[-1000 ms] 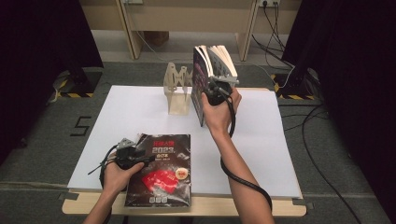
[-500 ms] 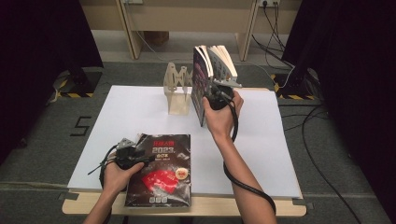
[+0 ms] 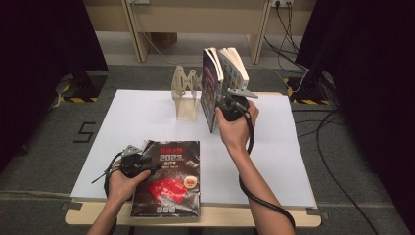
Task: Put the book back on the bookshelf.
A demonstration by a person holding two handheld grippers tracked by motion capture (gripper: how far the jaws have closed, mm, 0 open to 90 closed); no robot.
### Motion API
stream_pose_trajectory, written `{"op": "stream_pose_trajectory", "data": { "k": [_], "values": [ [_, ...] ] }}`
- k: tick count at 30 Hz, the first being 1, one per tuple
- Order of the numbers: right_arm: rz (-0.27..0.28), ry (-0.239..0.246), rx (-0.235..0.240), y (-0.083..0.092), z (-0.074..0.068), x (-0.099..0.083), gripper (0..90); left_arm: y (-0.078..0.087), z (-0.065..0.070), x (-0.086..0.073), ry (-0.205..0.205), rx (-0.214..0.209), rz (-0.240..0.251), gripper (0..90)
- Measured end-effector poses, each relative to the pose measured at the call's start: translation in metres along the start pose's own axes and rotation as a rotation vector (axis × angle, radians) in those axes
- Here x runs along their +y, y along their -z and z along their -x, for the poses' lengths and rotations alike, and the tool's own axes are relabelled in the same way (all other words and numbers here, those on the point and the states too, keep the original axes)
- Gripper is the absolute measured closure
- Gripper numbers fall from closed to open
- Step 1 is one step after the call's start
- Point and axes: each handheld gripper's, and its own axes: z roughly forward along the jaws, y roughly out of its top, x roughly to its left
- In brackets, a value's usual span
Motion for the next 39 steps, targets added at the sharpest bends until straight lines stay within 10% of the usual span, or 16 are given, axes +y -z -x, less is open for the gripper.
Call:
{"op": "stream_pose_trajectory", "data": {
  "k": [39],
  "values": [
    [-0.116,-0.032,0.061,0.004,0.012,-0.054,57.7,0.003,-0.005,0.0,0.022,0.026,0.005,41.6]
  ]
}}
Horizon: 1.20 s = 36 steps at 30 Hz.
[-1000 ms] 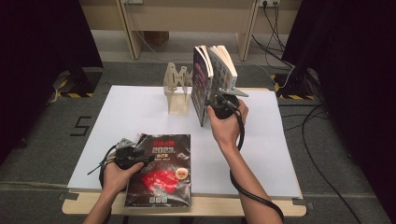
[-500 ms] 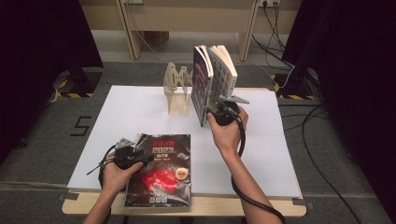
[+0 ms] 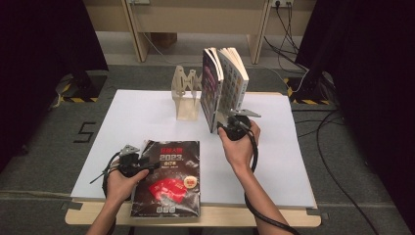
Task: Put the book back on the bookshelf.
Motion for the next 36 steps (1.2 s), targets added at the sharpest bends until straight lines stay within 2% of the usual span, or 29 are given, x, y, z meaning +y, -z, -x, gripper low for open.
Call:
{"op": "stream_pose_trajectory", "data": {
  "k": [13,19,26,36],
  "values": [
    [-0.036,-0.007,0.011,-0.001,0.006,-0.024,57.7,0.002,-0.005,0.0,0.022,0.029,0.003,41.4],
    [-0.066,-0.032,0.02,-0.002,0.013,-0.038,57.7,0.003,-0.011,-0.001,0.038,0.083,-0.002,41.3],
    [-0.106,-0.041,0.023,-0.004,0.019,-0.056,57.7,0.005,-0.02,-0.001,0.049,0.121,-0.001,42.4],
    [-0.125,-0.045,0.025,-0.005,0.023,-0.065,57.6,0.006,-0.029,-0.003,0.079,0.135,-0.01,43.9]
  ]
}}
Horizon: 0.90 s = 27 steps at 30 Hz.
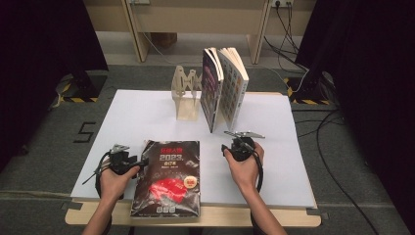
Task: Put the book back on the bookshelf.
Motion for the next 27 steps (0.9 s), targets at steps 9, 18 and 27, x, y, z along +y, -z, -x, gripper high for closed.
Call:
{"op": "stream_pose_trajectory", "data": {
  "k": [9,18,27],
  "values": [
    [-0.024,-0.017,0.021,-0.005,0.0,-0.003,57.1,-0.004,-0.004,-0.002,0.023,-0.009,-0.014,46.9],
    [-0.035,-0.025,0.037,-0.008,0.002,-0.005,56.9,-0.006,-0.001,-0.003,0.029,-0.038,-0.016,54.3],
    [-0.051,-0.024,0.044,-0.012,0.001,-0.004,56.8,-0.009,0.012,-0.004,-0.006,-0.057,-0.025,56.0]
  ]
}}
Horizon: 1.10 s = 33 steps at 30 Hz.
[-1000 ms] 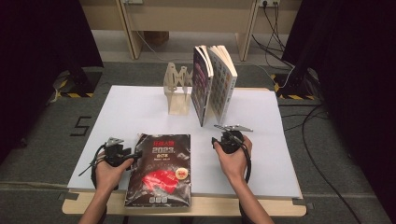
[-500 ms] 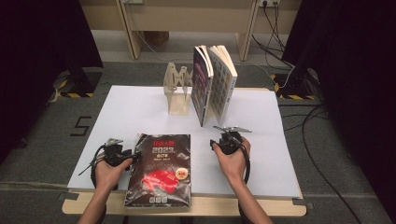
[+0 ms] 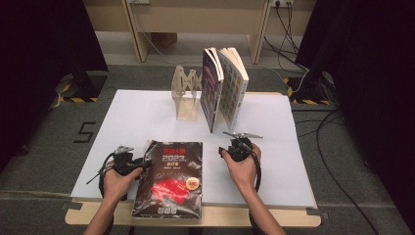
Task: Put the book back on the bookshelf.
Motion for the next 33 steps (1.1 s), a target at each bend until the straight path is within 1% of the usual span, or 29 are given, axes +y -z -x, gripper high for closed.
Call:
{"op": "stream_pose_trajectory", "data": {
  "k": [4,7,9,12,13,16,19,24,25,26,30,33],
  "values": [
    [-0.009,-0.007,0.005,-0.002,-0.002,0.0,56.8,-0.004,0.015,-0.001,-0.028,-0.018,-0.013,56.0],
    [-0.017,-0.004,0.013,-0.005,-0.003,0.0,56.9,-0.005,0.026,-0.003,-0.06,-0.03,-0.028,56.1],
    [-0.026,-0.007,0.017,-0.007,-0.003,0.0,57.0,-0.005,0.032,-0.004,-0.067,-0.041,-0.039,56.0],
    [-0.045,-0.028,0.026,-0.01,-0.002,0.0,56.9,-0.006,0.04,-0.006,-0.082,-0.041,-0.049,55.3],
    [-0.054,-0.03,0.022,-0.01,-0.002,0.0,56.9,-0.006,0.042,-0.007,-0.089,-0.044,-0.051,55.3],
    [-0.073,-0.036,0.024,-0.013,-0.001,-0.002,56.9,-0.006,0.048,-0.008,-0.088,-0.056,-0.06,55.4],
    [-0.091,-0.043,0.027,-0.016,-0.001,-0.003,56.9,-0.006,0.051,-0.008,-0.091,-0.061,-0.065,55.4],
    [-0.107,-0.05,0.024,-0.021,0.005,-0.003,56.2,-0.006,0.054,-0.009,-0.098,-0.071,-0.079,56.1],
    [-0.119,-0.057,0.027,-0.022,0.005,-0.002,56.0,-0.006,0.055,-0.009,-0.097,-0.073,-0.081,56.3],
    [-0.118,-0.06,0.023,-0.023,0.006,-0.002,56.0,-0.006,0.055,-0.009,-0.094,-0.075,-0.083,56.4],
    [-0.14,-0.059,0.025,-0.025,0.008,-0.002,55.7,-0.005,0.056,-0.009,-0.094,-0.076,-0.087,56.6],
    [-0.14,-0.053,0.028,-0.027,0.009,-0.003,55.6,-0.005,0.058,-0.01,-0.097,-0.083,-0.092,56.7]
  ]
}}
